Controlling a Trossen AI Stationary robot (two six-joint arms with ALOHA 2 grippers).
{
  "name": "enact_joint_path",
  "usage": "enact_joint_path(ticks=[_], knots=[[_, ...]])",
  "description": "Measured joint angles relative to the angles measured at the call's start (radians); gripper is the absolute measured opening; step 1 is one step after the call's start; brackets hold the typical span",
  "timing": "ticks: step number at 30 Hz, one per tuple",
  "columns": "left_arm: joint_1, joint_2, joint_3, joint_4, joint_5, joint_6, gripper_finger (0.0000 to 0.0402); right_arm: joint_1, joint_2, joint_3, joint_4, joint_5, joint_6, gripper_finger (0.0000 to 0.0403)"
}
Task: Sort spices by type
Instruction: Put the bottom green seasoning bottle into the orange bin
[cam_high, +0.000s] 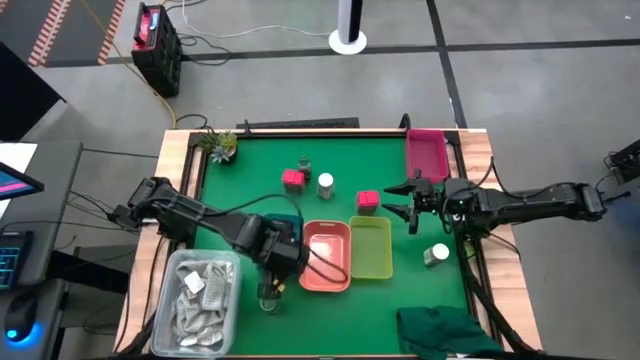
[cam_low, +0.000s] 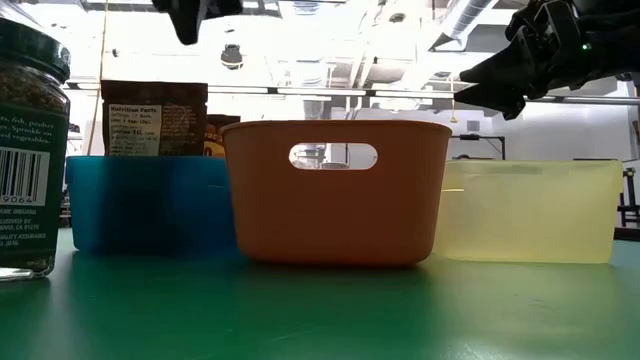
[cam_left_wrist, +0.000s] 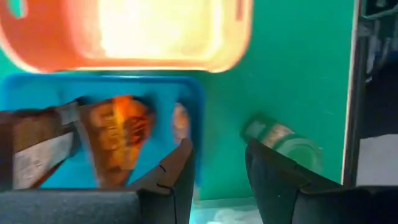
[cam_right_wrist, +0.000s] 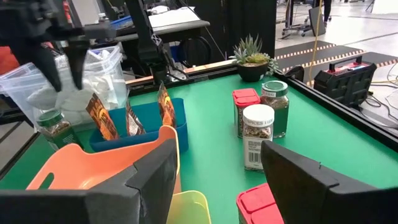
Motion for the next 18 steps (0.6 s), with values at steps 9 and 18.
enact_joint_path(ticks=[9, 18], knots=[[-0.165, 0.003, 0.027, 0.045, -0.083, -0.049, 0.0143, -0.002, 0.0, 0.0, 0.0, 0.0, 0.001, 0.026], [-0.212, 0.003, 0.026, 0.044, -0.174, -0.014, 0.0223, -0.002, 0.0, 0.0, 0.0, 0.0, 0.014, 0.026]])
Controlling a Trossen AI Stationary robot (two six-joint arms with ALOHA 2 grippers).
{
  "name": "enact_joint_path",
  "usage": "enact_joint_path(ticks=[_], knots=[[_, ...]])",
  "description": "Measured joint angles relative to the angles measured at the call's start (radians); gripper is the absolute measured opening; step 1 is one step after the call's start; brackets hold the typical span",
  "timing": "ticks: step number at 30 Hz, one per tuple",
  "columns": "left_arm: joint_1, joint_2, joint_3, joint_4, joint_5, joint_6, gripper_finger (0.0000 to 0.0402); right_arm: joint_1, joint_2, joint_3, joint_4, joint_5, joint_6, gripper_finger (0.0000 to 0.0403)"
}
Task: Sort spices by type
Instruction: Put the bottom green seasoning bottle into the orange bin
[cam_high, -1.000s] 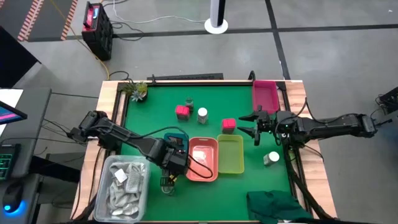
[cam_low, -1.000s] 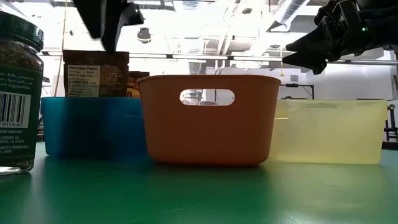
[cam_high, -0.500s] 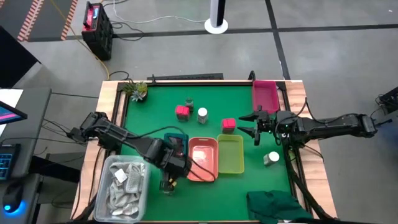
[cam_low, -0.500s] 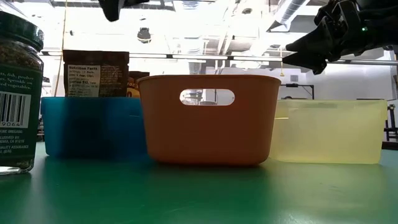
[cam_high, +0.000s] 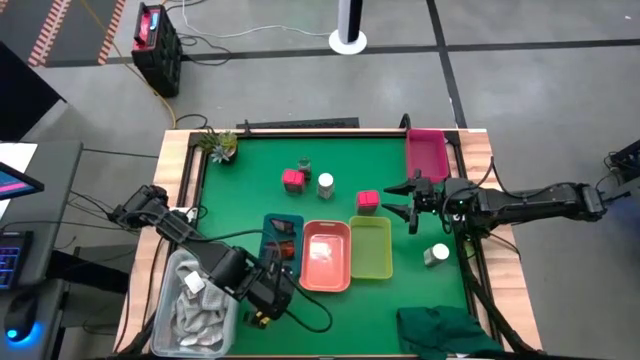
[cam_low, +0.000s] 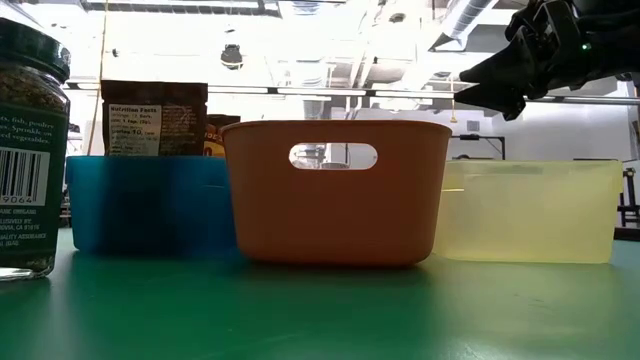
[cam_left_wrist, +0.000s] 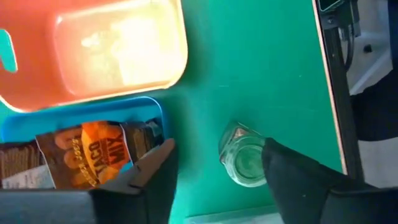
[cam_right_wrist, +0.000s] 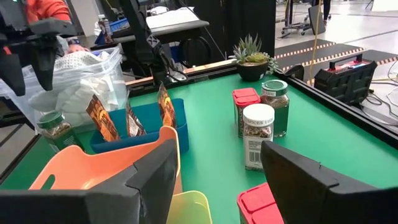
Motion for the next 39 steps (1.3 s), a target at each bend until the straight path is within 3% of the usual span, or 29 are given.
enact_joint_path(ticks=[6, 16, 28, 35, 39], knots=[[0.008, 0.0, -0.067, 0.067, 0.009, 0.068, 0.0256, 0.0, 0.0, 0.0, 0.0, 0.0, 0.0, 0.026], [0.014, 0.002, -0.099, 0.101, 0.09, 0.232, 0.025, 0.0, 0.001, 0.0, 0.0, 0.0, -0.003, 0.026], [-0.003, 0.002, -0.099, 0.217, 0.111, 0.44, 0.025, 0.0, 0.001, 0.0, -0.013, 0.0, -0.004, 0.026], [0.001, 0.002, -0.097, 0.227, 0.099, 0.38, 0.025, 0.0, 0.001, 0.0, -0.023, 0.0, -0.003, 0.026], [0.028, 0.0, -0.041, 0.139, 0.053, 0.31, 0.0249, 0.0, 0.001, 0.0, -0.014, 0.0, -0.003, 0.026]])
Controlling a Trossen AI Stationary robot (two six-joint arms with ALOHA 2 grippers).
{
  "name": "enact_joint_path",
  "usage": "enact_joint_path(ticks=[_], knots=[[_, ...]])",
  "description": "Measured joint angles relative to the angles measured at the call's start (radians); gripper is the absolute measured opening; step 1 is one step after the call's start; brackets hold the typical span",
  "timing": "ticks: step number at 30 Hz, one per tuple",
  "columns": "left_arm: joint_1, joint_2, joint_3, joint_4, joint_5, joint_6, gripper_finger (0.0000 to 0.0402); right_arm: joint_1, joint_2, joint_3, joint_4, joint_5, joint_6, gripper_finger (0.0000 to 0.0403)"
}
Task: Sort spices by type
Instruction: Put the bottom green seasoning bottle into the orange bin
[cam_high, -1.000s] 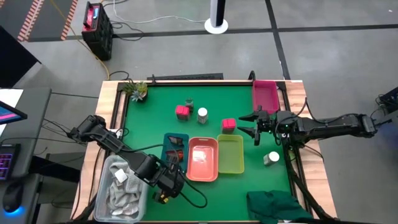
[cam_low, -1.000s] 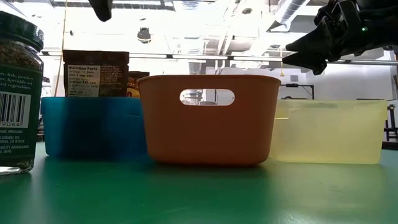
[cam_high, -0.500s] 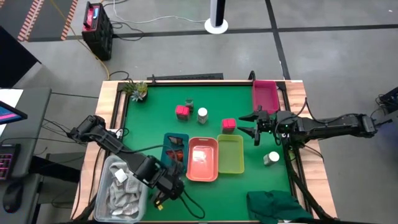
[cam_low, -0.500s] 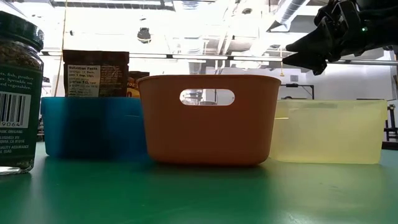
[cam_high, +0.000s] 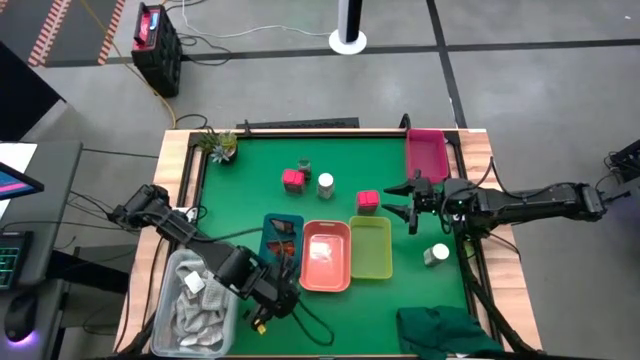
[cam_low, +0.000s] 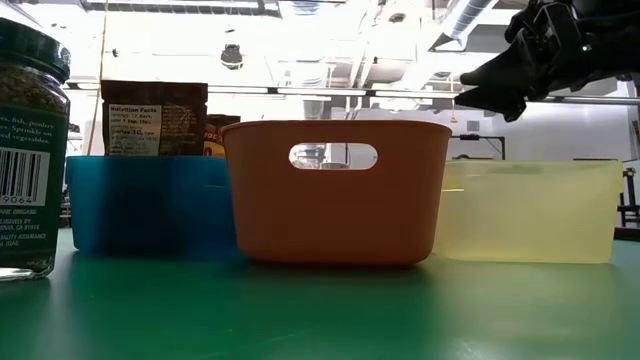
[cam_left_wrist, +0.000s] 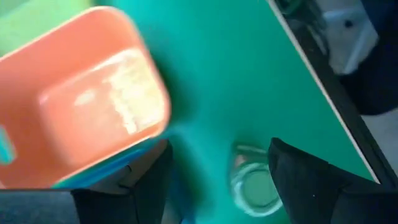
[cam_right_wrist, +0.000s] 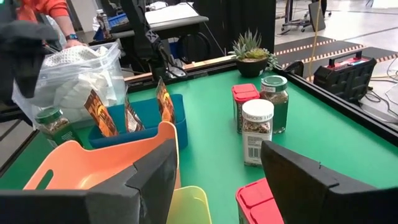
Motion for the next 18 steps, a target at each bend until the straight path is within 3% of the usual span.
enact_joint_path(ticks=[9, 18], knots=[[0.093, -0.058, 0.107, -0.089, -0.016, -0.104, 0.0249, 0.0, 0.0, 0.0, 0.014, 0.0, 0.0, 0.026], [0.104, -0.306, 0.104, -0.042, -0.278, -0.125, 0.0249, 0.0, 0.0, 0.0, 0.014, 0.0, 0.0, 0.026]])
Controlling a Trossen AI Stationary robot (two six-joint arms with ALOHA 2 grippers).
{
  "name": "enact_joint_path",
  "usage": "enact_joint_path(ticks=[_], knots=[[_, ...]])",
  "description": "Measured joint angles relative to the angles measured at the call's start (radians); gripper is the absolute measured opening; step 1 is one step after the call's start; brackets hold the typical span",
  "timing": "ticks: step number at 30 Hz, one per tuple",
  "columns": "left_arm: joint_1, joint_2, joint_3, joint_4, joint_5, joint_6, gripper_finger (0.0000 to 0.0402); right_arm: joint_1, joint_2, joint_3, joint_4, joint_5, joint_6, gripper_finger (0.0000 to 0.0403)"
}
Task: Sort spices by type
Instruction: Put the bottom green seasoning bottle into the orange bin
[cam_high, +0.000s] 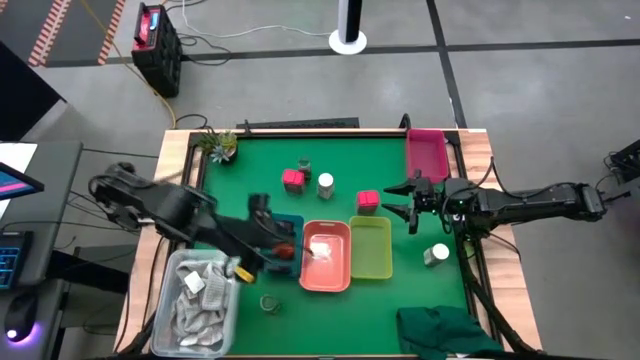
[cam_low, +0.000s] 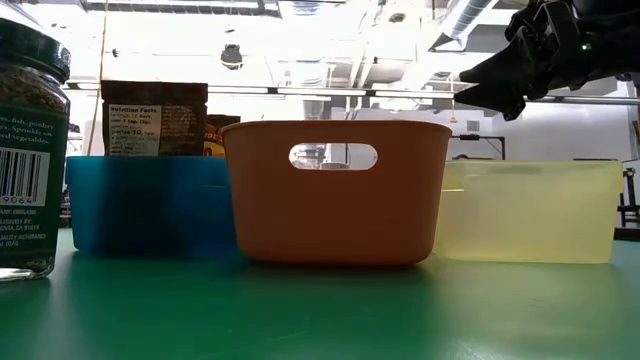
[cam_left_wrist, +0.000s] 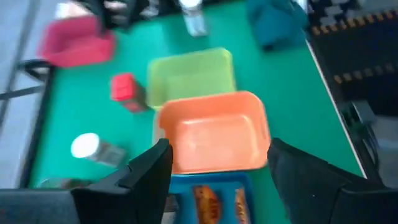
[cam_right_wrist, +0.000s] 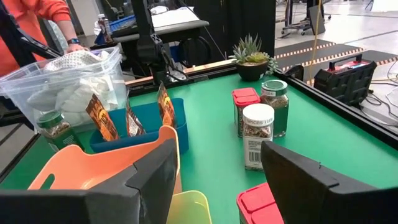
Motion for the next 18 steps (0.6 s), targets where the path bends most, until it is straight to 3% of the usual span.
enact_joint_path(ticks=[9, 18], knots=[[0.006, -0.093, -0.026, 0.024, -0.066, 0.008, 0.0249, 0.0, 0.0, 0.0, 0.0, 0.0, 0.001, 0.026], [0.006, -0.274, -0.484, 0.451, 0.018, 0.066, 0.0249, 0.0, 0.0, 0.0, 0.0, 0.0, 0.016, 0.026]])
